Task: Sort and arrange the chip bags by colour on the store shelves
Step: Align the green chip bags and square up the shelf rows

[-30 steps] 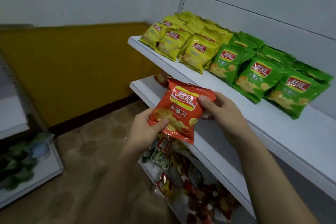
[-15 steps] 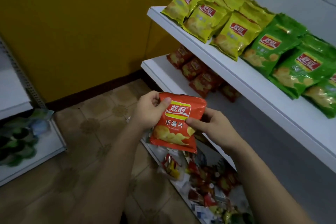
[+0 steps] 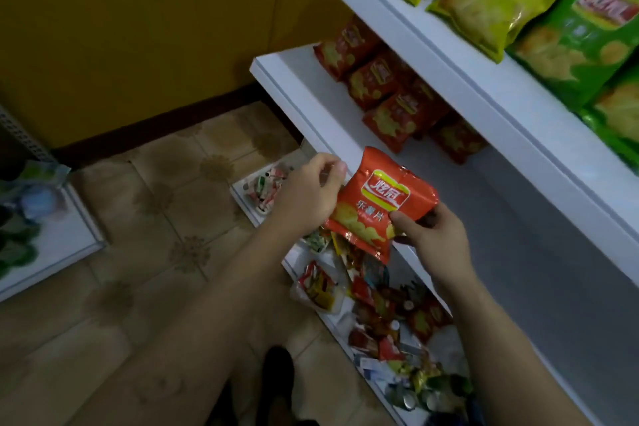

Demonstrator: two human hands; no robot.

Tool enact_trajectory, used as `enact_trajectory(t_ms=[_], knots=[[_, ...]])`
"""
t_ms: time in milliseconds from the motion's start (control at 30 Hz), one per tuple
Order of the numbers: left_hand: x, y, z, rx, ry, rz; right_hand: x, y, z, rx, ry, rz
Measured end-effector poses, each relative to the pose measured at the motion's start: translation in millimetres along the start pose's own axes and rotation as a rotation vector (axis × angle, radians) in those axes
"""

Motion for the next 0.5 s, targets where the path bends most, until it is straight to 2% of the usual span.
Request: enact_trajectory(t_ms=[167,300,500], knots=[[37.4,24.6,-36.8,0.121,0.026,-0.009,79.0,-33.6,23.8,0.143,-0.170,-0.033],[74.4,42.7,-74.8,0.255,0.129,-0.119,136.1,-64.4,47.4,0.110,-0.291,0.000],[128.8,57.5,-115.1,0.360,0.122,-0.301,216.4,-84.7,85.8,0.121,-0.414,0.049]])
Point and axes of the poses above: each hand's wrist, its own x-axis towards the middle knuckle, its own z-axis out of the back of the hand, y = z × x, the point moved 5 cm from there along x, towards the middle knuckle, and after that the axes turned 10 degrees about -x, right-handed, at the moved point
